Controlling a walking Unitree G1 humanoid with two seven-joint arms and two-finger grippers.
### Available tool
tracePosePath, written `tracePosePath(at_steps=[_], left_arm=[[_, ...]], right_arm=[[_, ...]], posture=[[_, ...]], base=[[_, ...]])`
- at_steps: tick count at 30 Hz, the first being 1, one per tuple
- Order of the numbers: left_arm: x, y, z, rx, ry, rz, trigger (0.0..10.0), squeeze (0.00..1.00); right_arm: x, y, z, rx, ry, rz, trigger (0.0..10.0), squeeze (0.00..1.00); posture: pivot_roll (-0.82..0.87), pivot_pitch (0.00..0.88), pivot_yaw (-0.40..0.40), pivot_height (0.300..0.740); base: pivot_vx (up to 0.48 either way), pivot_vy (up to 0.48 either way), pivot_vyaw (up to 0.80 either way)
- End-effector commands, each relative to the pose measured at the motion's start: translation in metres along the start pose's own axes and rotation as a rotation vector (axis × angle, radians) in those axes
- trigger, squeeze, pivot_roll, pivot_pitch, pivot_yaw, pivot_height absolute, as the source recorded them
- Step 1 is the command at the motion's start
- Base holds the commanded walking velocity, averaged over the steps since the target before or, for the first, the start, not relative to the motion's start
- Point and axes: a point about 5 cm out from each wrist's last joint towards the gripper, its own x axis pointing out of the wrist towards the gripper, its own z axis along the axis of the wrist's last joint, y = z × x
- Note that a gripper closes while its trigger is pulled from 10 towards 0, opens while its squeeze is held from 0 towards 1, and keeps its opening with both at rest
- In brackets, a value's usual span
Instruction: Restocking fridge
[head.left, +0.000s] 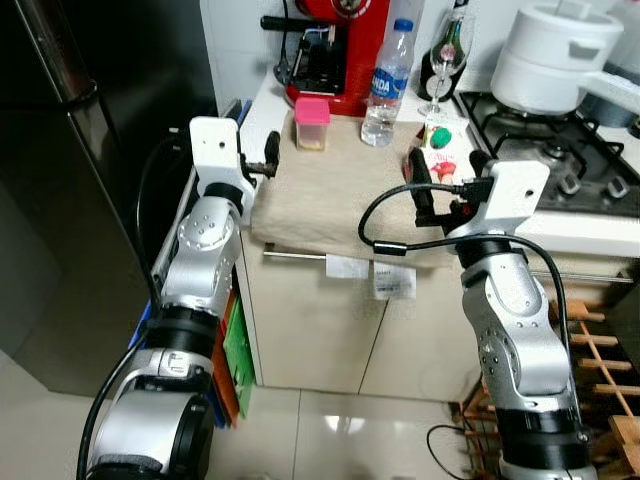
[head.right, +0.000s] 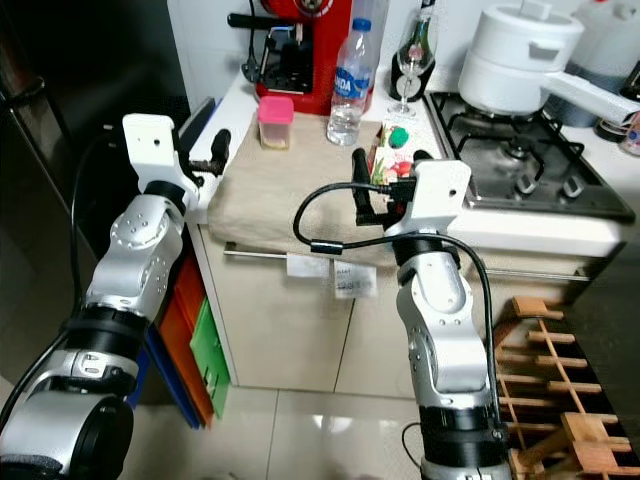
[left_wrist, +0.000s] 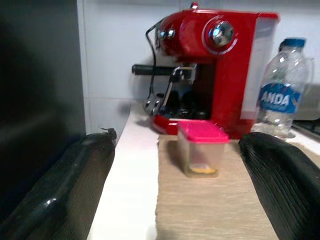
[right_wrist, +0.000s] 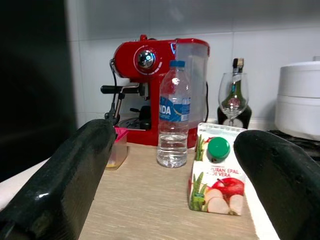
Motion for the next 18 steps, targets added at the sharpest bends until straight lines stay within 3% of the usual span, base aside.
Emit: tracePosePath(at_steps=[1, 9, 15, 18], left_arm=[[0.003, -0.004, 0.003, 0.023, -0.008, -0.013, 10.0, 0.0], [0.001, -0.02, -0.004, -0.003, 0.002, -0.06, 10.0, 0.0], [0.004, -0.02, -0.003, -0.005, 0.004, -0.075, 10.0, 0.0], [0.001, -0.014, 0.008, -0.033, -0.059, -0.068, 10.0, 0.0]], right_arm=[[0.0, -0.002, 0.005, -0.008, -0.011, -0.018, 10.0, 0.14], [-0.001, -0.008, 0.006, -0.039, -0.016, -0.042, 10.0, 0.14], [-0.001, -0.007, 0.005, -0.034, -0.011, -0.043, 10.0, 0.14], [-0.001, -0.007, 0.005, -0.036, -0.019, -0.059, 10.0, 0.15]], posture=[[-0.13, 0.0, 0.027, 0.74], [-0.14, 0.0, 0.023, 0.74], [-0.14, 0.0, 0.025, 0.74], [-0.14, 0.0, 0.039, 0.74]], base=[[0.0, 0.0, 0.0], [0.0, 0.0, 0.0], [0.0, 0.0, 0.0], [0.0, 0.0, 0.0]])
